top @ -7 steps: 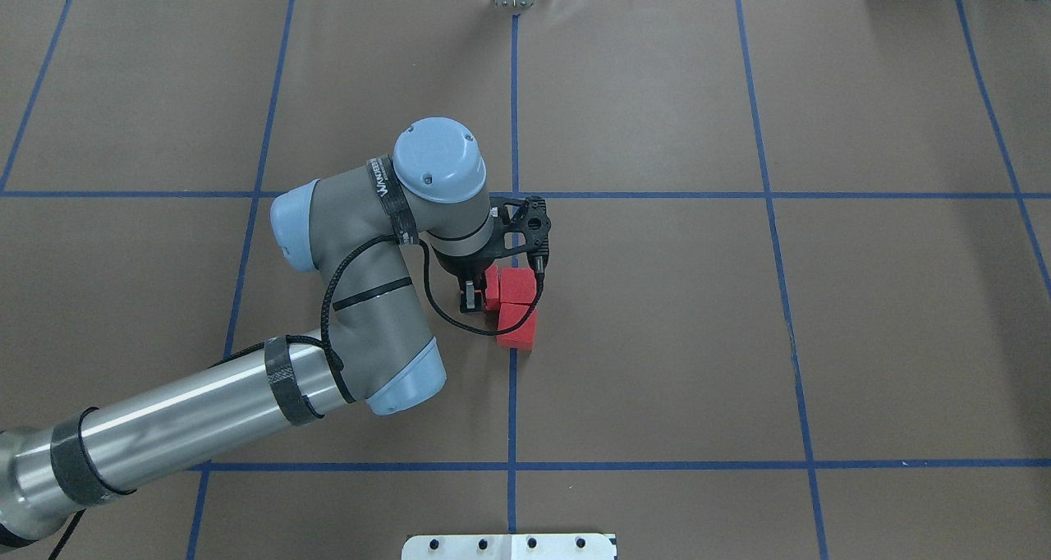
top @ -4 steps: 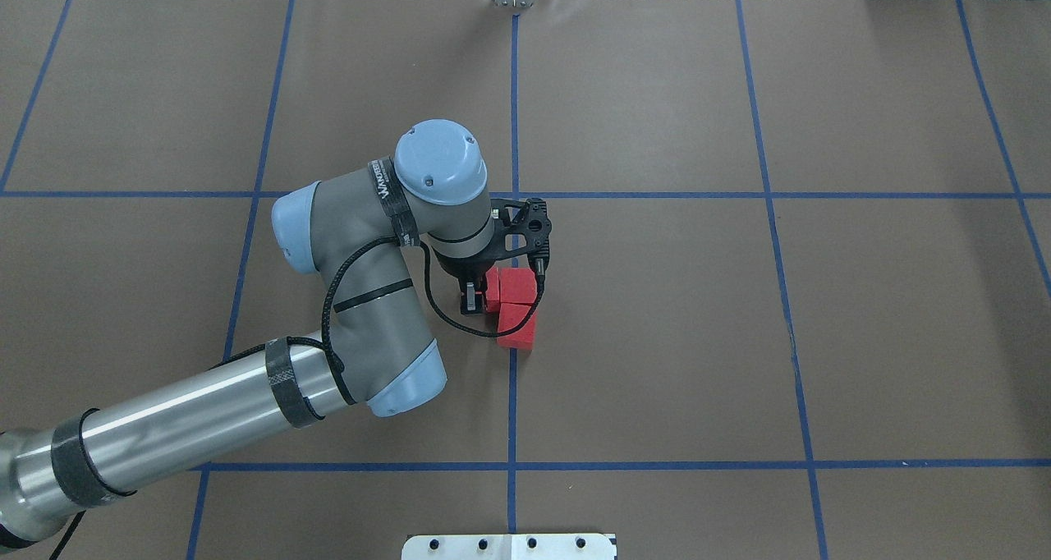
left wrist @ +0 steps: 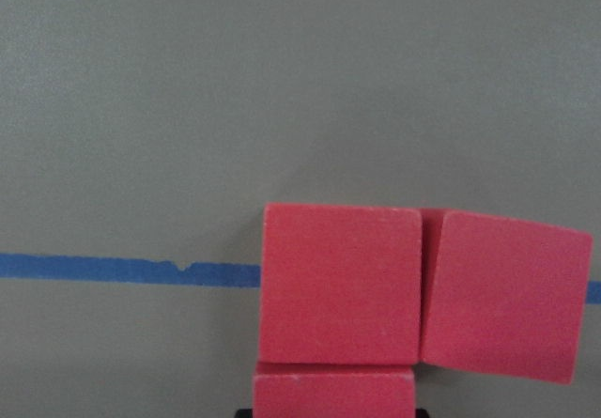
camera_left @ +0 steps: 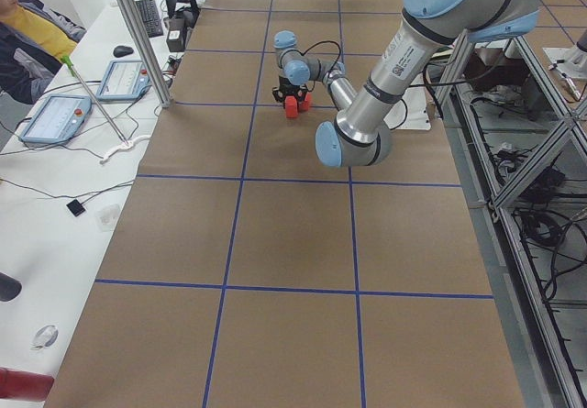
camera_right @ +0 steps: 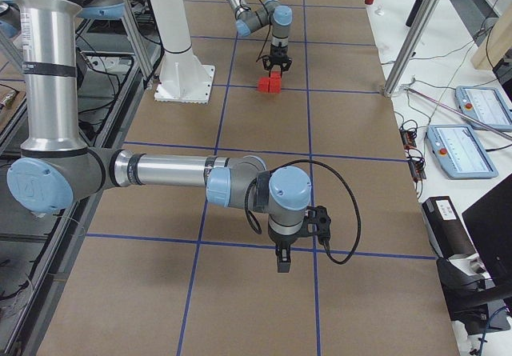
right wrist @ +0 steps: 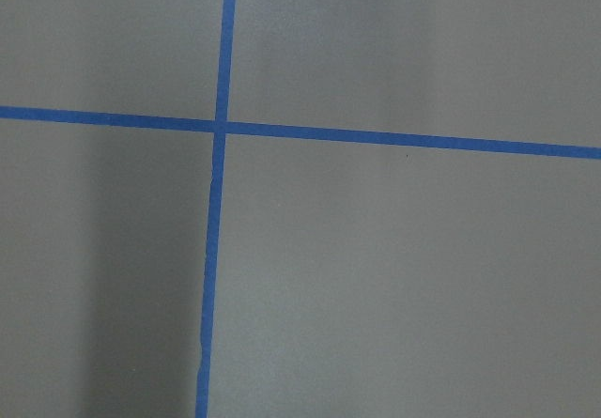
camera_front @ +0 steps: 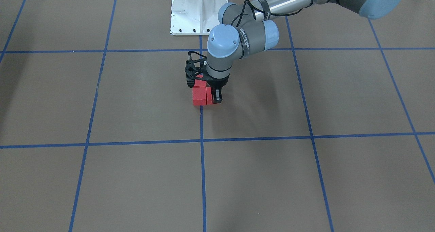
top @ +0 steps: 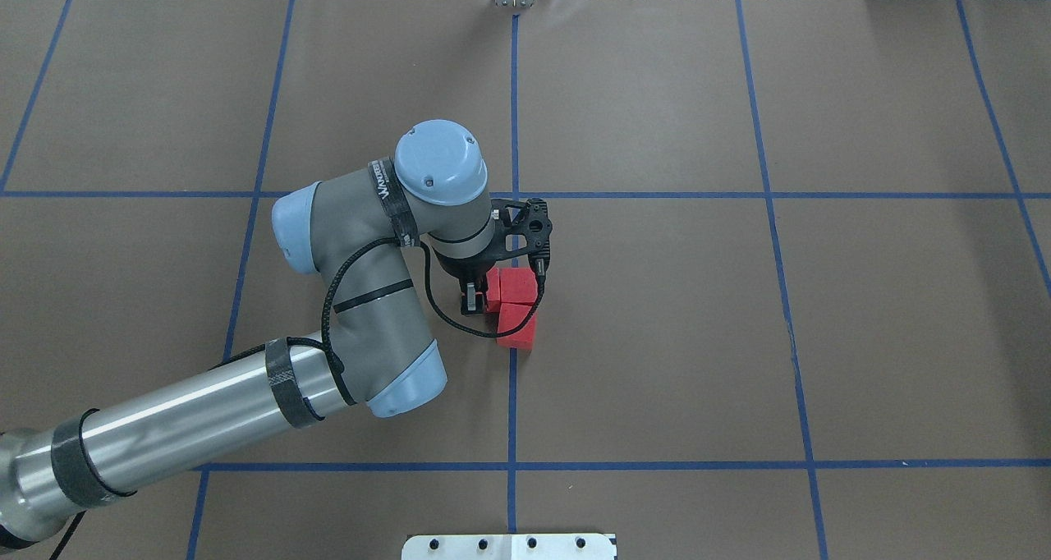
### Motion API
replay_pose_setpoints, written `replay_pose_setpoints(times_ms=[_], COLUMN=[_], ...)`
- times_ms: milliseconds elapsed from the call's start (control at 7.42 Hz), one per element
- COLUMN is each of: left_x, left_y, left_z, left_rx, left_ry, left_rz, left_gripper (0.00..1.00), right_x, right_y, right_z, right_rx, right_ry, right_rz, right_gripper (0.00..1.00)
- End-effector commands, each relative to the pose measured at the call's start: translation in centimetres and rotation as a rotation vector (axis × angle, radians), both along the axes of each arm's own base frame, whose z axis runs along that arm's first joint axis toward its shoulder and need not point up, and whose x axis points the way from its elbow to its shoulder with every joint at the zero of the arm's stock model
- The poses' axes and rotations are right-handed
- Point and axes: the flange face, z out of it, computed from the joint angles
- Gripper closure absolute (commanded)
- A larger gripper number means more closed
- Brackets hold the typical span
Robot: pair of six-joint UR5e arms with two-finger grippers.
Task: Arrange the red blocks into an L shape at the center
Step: 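Hold the cube pressed against the column with the left gripper, then open the left gripper and lift it off the cube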
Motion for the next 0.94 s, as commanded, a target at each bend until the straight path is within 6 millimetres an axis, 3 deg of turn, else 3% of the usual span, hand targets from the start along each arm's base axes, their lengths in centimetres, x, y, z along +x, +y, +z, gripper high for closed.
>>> replay_pose_setpoints(times_ms=[0, 135, 539, 674, 809], left_x=[-0.1, -0.1, -1.7, -3.0, -5.6], left_y=[0.0, 0.1, 0.1, -1.0, -3.6], left_z=[-0.1, -0.2, -2.2, -2.5, -0.9], left_rx=[0.002, 0.001, 0.020, 0.023, 0.014], left_ry=[0.002, 0.004, 0.042, 0.050, 0.035], left_rz=[0.000, -0.001, -0.012, -0.036, -0.085], left_gripper=[0.14, 0.01, 0.01, 0.01, 0.01], right_x=[0.0, 0.0, 0.0, 0.0, 0.0], right_y=[0.0, 0.0, 0.0, 0.0, 0.1], right_z=[0.0, 0.1, 0.2, 0.3, 0.4], right_rx=[0.000, -0.002, -0.003, -0.006, -0.008], right_ry=[0.000, 0.000, 0.000, -0.002, -0.002], right_rz=[0.000, 0.000, 0.000, 0.000, 0.000], right_gripper=[0.00, 0.00, 0.00, 0.00, 0.00])
